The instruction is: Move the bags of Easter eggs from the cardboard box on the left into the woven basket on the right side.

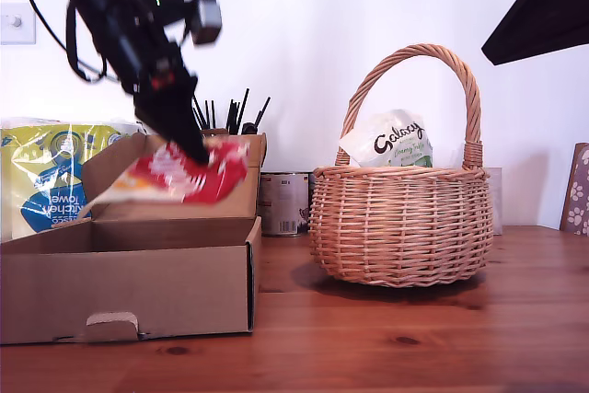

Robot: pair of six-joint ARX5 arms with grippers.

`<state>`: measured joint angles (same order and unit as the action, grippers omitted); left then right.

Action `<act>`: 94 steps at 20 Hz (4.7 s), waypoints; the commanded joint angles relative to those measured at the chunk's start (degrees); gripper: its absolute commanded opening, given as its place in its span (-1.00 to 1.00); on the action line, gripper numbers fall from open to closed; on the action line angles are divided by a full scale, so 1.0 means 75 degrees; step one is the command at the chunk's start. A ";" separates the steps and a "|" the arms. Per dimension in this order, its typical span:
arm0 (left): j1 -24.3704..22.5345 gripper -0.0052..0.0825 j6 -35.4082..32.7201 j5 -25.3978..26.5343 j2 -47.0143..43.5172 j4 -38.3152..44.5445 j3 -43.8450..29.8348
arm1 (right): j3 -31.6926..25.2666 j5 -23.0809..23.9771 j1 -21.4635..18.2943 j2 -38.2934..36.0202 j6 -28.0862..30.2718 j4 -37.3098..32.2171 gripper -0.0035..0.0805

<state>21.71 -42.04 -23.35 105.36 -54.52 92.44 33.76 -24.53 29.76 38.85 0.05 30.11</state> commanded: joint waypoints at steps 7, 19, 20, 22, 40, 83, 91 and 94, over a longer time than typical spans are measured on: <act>0.0726 -0.93 0.2346 -0.2043 0.0003 0.3063 -0.0006 | 0.0070 0.0003 0.0032 -0.0003 0.0003 0.0047 -0.95; 0.1909 -0.93 0.3759 0.0102 0.1536 0.7659 -0.0006 | 0.0070 0.0003 0.0032 -0.0003 -0.0003 0.0146 -0.95; 0.1915 -0.93 0.3789 0.0128 0.1673 0.7772 -0.0006 | 0.0070 0.0003 0.0032 -0.0003 -0.0003 0.0146 -0.95; 0.1947 -0.93 0.3882 0.0131 0.1920 0.7915 -0.0006 | 0.0070 0.0003 0.0032 -0.0003 -0.0003 0.0140 -0.95; 0.2527 -0.57 0.3818 0.1186 0.2777 0.6210 0.0003 | 0.0070 0.0000 0.0032 -0.0003 0.0000 0.0140 -0.95; -0.1667 -0.93 0.5217 0.1300 -0.9063 0.6744 -0.8454 | 0.0044 0.2634 -0.2955 -0.1932 -0.0093 -0.1399 -0.95; -0.1687 -0.92 0.5709 0.1437 -1.1068 0.5843 -0.8752 | 0.0047 0.2101 -0.2920 -0.2646 -0.0682 -0.0790 -0.95; -0.1693 -0.92 0.5697 0.1469 -1.0987 0.5826 -0.8752 | 0.0047 0.2145 -0.2920 -0.2530 -0.0667 -0.0449 -0.95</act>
<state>8.99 0.30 -12.34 22.65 -10.92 27.11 33.85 -8.47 7.60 19.97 -4.67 26.35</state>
